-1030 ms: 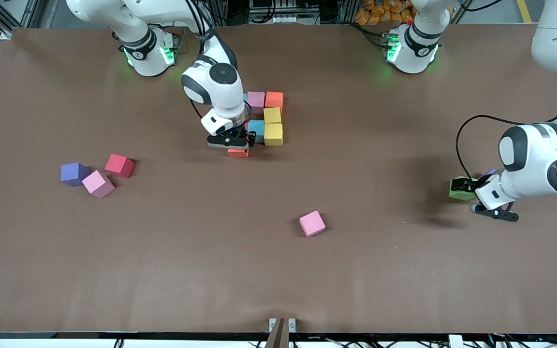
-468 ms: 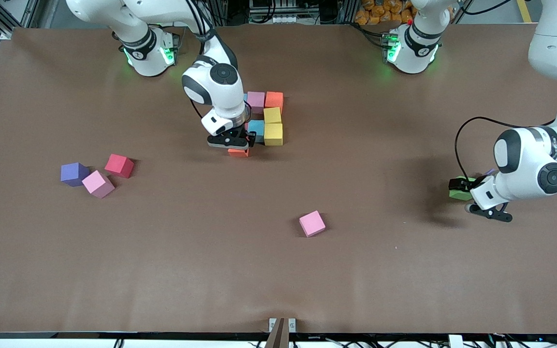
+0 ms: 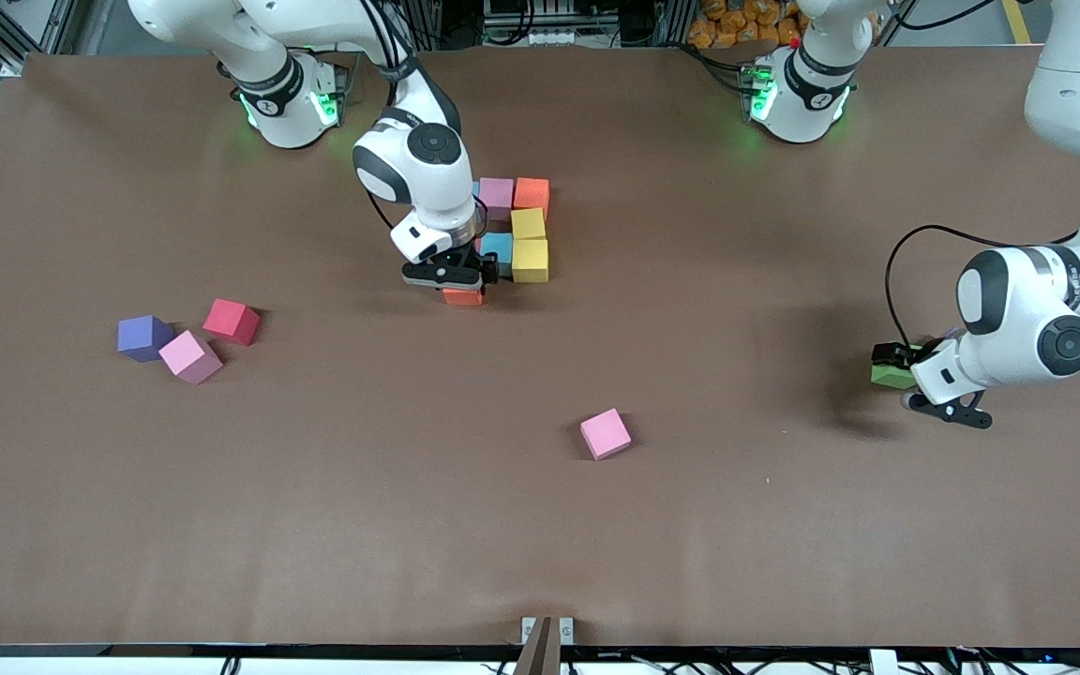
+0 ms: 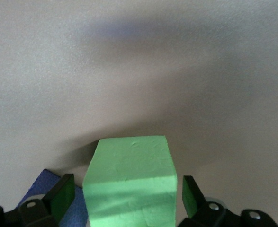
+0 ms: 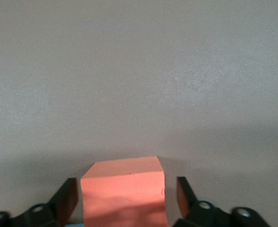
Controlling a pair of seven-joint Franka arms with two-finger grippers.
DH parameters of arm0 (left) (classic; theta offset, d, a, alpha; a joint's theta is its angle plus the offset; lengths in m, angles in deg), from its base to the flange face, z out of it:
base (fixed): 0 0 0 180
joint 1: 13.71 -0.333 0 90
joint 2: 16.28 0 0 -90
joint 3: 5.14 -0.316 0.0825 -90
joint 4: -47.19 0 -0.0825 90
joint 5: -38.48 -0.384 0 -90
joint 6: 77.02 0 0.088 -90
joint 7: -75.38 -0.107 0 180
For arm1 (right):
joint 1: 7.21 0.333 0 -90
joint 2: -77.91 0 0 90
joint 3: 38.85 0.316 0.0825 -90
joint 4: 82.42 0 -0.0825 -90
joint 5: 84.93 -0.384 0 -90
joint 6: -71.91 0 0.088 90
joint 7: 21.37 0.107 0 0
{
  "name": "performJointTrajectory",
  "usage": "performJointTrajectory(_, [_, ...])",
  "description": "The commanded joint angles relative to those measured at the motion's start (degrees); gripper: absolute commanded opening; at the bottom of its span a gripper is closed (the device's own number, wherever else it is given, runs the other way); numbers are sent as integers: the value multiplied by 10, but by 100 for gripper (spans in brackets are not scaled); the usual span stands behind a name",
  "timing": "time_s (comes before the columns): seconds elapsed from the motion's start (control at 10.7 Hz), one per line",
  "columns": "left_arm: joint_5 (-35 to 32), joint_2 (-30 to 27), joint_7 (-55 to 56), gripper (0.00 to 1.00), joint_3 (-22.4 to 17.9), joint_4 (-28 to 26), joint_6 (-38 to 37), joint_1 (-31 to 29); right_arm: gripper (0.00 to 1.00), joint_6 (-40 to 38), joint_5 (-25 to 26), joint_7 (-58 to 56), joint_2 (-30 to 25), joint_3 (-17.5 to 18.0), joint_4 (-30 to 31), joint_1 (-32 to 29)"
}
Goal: Form number 2 with 11 blocks
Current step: 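Grasp the green cube with the left gripper while the right gripper releases orange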
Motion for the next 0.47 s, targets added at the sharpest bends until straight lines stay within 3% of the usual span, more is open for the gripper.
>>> performJointTrajectory(0.0, [-14,-7,-6,92,2,-10,2,-4,100,6,17,17,1,-8,-1,7])
performJointTrajectory(0.37, [-14,-5,-6,75,2,-9,2,-4,100,-2,17,-2,-11,-11,-9,-1])
